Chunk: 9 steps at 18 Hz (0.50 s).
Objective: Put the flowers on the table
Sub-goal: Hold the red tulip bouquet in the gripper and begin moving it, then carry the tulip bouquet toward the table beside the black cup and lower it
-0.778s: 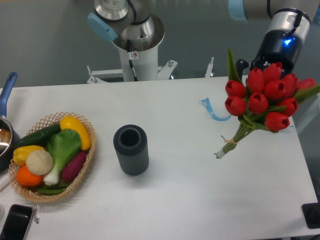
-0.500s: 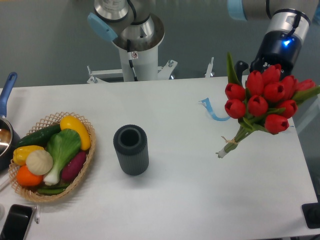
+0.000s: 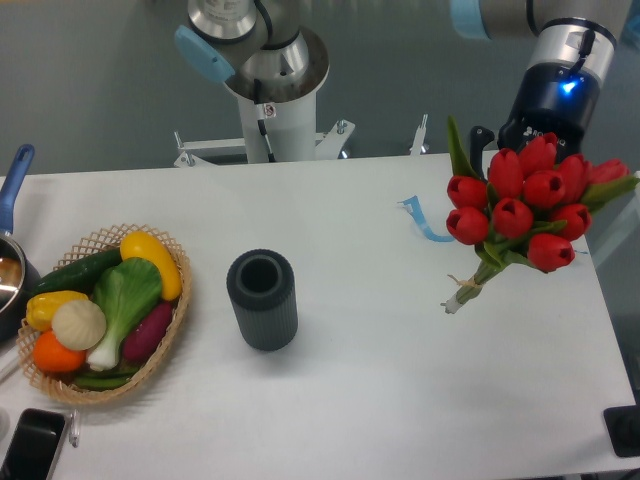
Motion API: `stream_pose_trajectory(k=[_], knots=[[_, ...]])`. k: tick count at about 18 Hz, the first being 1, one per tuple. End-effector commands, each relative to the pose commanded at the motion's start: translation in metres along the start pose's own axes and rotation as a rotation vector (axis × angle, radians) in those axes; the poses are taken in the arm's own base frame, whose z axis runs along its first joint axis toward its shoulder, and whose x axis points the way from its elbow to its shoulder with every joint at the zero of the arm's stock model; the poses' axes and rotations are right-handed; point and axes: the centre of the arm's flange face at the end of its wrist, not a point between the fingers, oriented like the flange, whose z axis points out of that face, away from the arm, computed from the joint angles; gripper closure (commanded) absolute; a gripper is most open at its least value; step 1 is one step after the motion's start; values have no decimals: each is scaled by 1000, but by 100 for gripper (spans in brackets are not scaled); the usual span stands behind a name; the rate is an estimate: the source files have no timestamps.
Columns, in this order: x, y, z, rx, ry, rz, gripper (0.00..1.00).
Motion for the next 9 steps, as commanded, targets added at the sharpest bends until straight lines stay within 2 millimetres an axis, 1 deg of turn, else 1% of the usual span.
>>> stream_pose_trajectory(k=[2, 6, 9], knots=[[4, 0, 7, -29, -10, 8, 48], [5, 2, 12, -75, -35, 19, 54], [15, 6, 33, -145, -43, 39, 55]])
